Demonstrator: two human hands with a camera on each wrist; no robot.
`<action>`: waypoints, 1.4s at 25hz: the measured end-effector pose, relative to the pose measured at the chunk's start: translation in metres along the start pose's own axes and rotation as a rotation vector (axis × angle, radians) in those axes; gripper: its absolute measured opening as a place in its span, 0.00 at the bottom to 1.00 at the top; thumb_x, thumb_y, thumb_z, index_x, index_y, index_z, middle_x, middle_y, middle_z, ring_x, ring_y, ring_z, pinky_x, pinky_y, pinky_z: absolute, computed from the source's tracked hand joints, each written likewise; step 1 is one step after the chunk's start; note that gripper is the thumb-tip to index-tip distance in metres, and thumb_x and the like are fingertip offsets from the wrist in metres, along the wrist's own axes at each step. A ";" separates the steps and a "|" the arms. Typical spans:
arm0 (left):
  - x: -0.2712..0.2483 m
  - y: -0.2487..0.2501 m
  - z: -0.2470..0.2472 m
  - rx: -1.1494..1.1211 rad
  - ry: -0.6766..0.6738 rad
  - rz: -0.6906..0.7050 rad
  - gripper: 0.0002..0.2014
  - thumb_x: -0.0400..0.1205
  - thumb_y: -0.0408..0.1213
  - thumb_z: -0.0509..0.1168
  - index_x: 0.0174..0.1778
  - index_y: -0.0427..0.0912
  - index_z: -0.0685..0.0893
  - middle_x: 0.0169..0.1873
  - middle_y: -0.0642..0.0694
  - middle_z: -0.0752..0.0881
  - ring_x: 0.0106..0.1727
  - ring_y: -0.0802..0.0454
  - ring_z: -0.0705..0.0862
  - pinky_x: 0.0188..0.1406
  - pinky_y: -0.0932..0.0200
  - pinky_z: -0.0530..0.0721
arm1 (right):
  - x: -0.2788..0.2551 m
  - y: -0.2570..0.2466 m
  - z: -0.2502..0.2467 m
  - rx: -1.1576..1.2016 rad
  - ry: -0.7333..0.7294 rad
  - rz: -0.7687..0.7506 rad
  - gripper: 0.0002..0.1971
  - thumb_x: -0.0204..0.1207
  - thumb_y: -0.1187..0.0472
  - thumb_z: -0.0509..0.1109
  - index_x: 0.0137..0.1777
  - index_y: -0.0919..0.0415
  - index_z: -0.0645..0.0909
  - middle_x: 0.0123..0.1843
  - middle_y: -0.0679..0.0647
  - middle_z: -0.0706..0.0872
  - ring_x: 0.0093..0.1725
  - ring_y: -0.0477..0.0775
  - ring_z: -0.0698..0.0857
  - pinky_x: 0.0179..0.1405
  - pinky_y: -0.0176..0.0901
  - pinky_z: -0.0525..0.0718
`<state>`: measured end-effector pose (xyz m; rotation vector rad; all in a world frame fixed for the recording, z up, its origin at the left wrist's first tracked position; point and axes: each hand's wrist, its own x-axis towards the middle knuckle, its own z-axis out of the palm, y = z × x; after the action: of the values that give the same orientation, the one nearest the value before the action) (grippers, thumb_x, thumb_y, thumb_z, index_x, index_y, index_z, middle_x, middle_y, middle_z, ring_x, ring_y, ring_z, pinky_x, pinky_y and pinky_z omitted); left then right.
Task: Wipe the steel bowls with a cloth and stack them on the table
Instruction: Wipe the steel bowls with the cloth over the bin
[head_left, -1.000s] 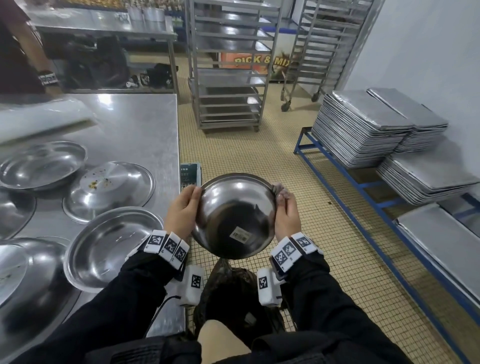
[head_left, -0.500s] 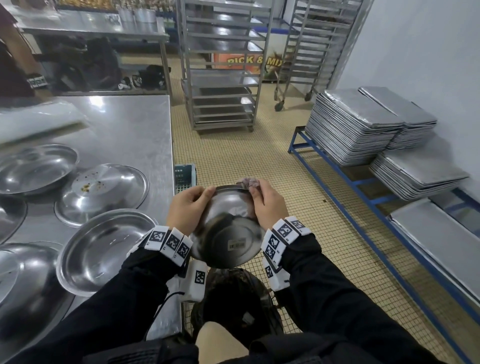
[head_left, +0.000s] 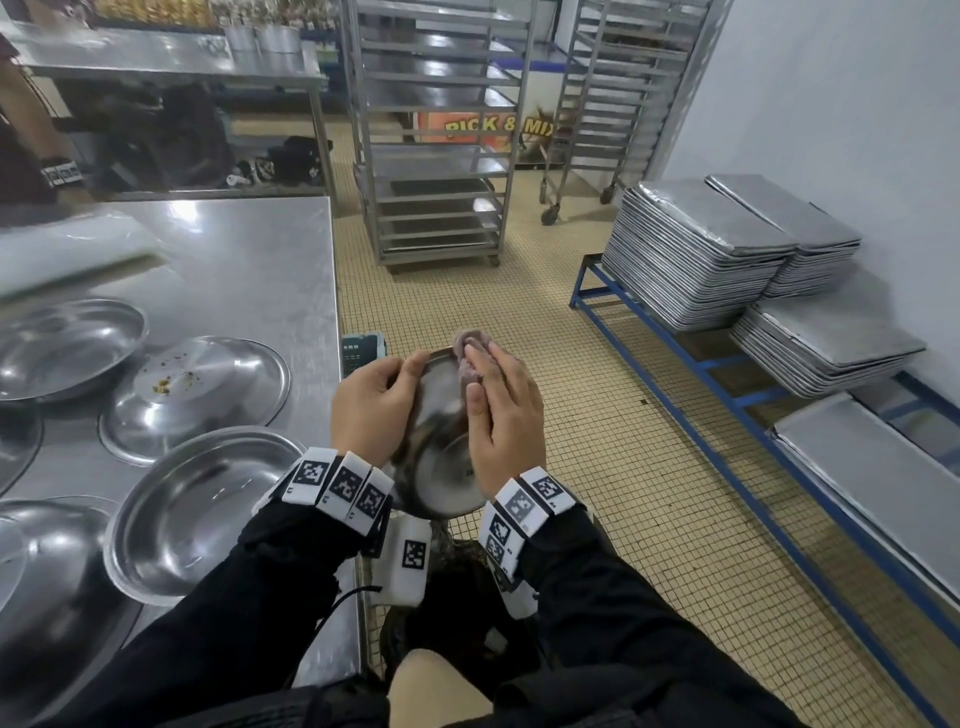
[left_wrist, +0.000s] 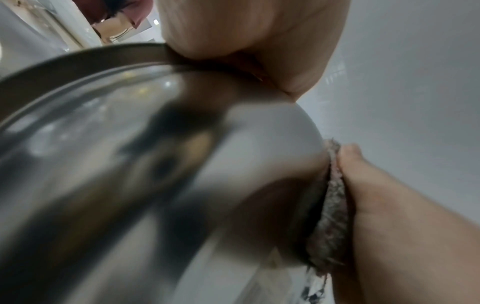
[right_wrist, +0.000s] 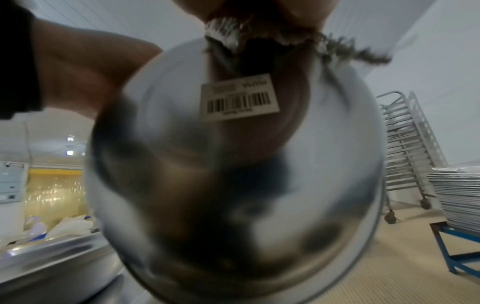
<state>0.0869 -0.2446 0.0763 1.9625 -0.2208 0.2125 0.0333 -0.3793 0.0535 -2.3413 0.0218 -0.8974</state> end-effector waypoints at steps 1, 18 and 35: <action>0.001 -0.001 -0.001 -0.032 0.006 -0.010 0.24 0.84 0.52 0.62 0.23 0.44 0.73 0.15 0.54 0.71 0.21 0.56 0.67 0.22 0.60 0.65 | 0.002 0.002 -0.001 0.031 0.014 0.040 0.24 0.85 0.47 0.48 0.76 0.52 0.70 0.77 0.50 0.70 0.76 0.51 0.68 0.74 0.55 0.69; 0.001 0.008 -0.006 -0.354 0.059 -0.037 0.29 0.79 0.60 0.65 0.34 0.31 0.80 0.21 0.44 0.73 0.26 0.46 0.70 0.27 0.51 0.69 | 0.020 0.005 -0.012 0.244 0.144 0.328 0.22 0.85 0.46 0.47 0.77 0.45 0.67 0.77 0.45 0.69 0.75 0.48 0.68 0.73 0.54 0.71; -0.007 -0.018 0.001 0.023 -0.264 0.050 0.09 0.86 0.43 0.59 0.56 0.48 0.82 0.43 0.55 0.85 0.44 0.63 0.82 0.40 0.70 0.78 | 0.019 0.034 -0.026 0.123 -0.192 0.321 0.14 0.83 0.49 0.59 0.55 0.60 0.76 0.47 0.51 0.84 0.45 0.49 0.82 0.41 0.36 0.78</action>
<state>0.0847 -0.2382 0.0576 2.0070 -0.4416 -0.0130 0.0384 -0.4253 0.0605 -2.2158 0.2487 -0.5015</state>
